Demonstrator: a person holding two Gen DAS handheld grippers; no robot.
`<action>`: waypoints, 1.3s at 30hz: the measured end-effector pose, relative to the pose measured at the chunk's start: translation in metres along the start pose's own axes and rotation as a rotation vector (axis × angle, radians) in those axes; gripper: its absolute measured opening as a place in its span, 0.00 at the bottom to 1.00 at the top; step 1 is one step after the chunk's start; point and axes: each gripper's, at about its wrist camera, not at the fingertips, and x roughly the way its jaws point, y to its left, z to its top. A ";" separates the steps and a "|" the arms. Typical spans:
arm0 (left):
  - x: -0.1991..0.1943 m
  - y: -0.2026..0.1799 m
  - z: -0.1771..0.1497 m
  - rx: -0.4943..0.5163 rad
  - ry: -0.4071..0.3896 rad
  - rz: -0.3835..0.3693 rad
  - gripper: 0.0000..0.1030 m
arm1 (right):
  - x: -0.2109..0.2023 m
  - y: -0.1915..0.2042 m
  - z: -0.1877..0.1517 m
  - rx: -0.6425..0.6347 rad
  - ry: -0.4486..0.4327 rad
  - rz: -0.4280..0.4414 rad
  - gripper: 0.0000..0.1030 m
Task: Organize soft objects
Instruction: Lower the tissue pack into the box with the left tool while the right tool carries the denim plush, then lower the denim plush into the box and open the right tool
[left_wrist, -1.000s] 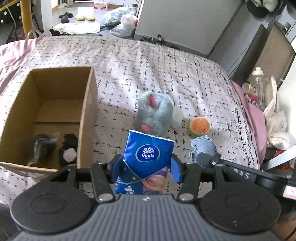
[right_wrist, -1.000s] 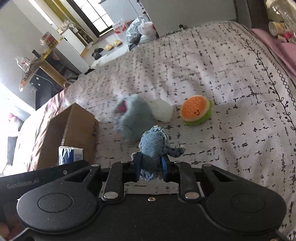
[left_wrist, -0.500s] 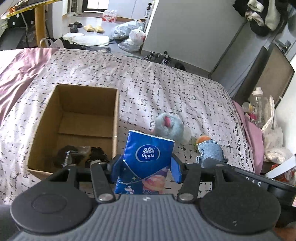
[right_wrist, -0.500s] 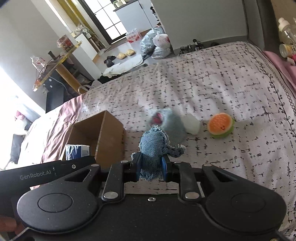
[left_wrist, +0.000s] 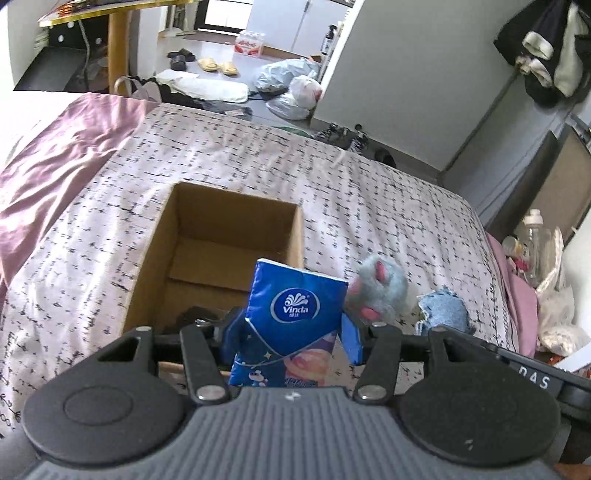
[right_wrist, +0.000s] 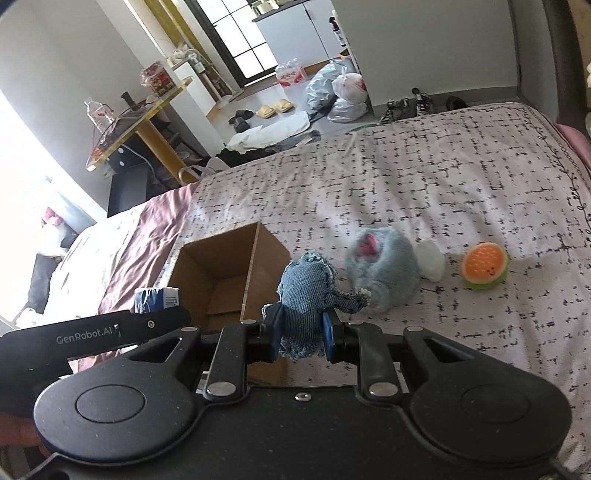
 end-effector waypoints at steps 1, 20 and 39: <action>-0.001 0.004 0.002 -0.007 -0.003 0.002 0.52 | 0.001 0.003 0.000 -0.003 -0.002 0.002 0.22; 0.009 0.058 0.037 -0.091 -0.011 0.046 0.53 | 0.035 0.049 0.012 -0.038 0.033 0.023 0.22; 0.002 0.095 0.030 -0.161 0.031 0.062 0.64 | 0.080 0.087 0.018 -0.065 0.104 0.055 0.23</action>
